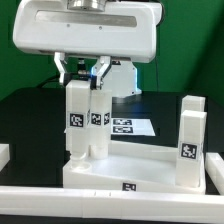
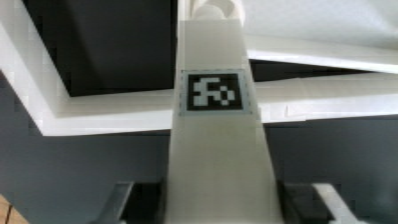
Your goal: Assemble desk
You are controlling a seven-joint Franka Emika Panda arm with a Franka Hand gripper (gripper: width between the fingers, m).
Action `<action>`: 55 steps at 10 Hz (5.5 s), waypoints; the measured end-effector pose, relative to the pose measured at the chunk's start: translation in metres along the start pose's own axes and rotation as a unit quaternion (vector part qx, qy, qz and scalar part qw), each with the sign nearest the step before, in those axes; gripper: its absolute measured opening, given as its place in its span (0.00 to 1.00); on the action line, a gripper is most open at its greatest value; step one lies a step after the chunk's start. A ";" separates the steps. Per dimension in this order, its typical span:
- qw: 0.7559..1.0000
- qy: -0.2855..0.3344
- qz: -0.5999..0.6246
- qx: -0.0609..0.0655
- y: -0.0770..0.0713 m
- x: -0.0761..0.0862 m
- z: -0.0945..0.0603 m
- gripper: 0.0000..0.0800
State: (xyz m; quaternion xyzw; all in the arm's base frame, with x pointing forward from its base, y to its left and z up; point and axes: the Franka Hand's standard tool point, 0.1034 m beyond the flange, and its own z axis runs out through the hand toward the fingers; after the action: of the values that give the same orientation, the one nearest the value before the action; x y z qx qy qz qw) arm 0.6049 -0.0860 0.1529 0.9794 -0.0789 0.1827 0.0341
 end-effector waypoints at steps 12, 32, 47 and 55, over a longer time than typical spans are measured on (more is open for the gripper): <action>1.000 -0.008 -0.008 -0.004 -0.006 -0.008 0.012 0.36; 1.000 0.014 -0.011 -0.004 0.005 0.007 -0.006 0.81; 0.978 -0.208 -0.015 0.023 -0.004 -0.008 0.026 0.68; 0.976 -0.209 0.059 0.007 -0.003 -0.008 0.026 0.36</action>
Offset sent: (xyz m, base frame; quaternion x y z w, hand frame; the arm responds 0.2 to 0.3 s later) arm -0.0016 0.0066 -0.0055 -0.0027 0.0065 0.0105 0.9999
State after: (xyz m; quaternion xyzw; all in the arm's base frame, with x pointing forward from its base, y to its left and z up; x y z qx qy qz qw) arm 0.6073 -0.0844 0.1263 0.9898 -0.1401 -0.0240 -0.0010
